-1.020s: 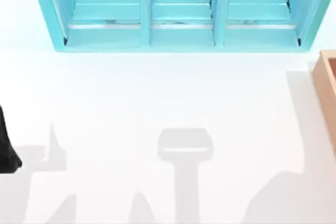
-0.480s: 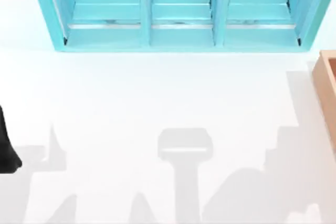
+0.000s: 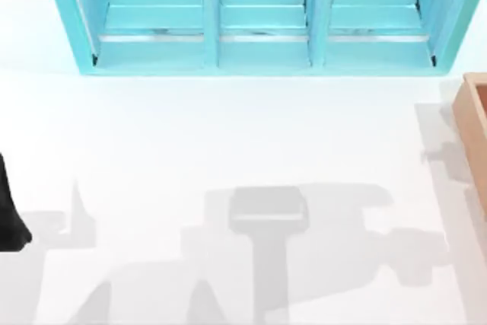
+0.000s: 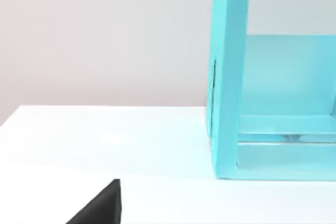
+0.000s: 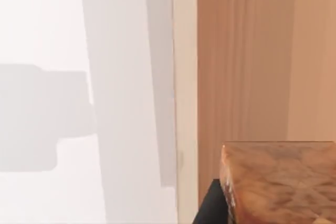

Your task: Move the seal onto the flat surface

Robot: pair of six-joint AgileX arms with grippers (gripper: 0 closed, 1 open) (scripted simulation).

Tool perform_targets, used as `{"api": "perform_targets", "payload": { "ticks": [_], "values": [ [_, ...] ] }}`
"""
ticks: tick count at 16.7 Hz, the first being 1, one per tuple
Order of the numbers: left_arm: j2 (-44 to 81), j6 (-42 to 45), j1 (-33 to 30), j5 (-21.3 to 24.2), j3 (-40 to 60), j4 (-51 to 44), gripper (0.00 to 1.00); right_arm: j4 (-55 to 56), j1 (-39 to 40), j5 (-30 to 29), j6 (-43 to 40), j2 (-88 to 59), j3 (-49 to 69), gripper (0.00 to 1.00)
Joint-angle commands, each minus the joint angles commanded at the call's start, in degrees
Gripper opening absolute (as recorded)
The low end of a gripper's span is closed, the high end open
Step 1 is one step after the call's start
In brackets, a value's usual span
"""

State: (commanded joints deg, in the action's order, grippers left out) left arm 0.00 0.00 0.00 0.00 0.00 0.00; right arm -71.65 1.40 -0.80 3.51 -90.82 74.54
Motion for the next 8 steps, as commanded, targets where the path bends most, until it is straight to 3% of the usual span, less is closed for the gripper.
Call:
{"api": "perform_targets", "payload": {
  "ticks": [4,8],
  "values": [
    [0.0,0.0,0.0,0.0,0.0,0.0,1.0,-6.6,7.1,0.7,5.9,1.3,3.9,0.0],
    [0.0,0.0,0.0,0.0,0.0,0.0,1.0,-8.5,9.1,0.9,7.7,1.6,4.9,0.0]
  ]
}}
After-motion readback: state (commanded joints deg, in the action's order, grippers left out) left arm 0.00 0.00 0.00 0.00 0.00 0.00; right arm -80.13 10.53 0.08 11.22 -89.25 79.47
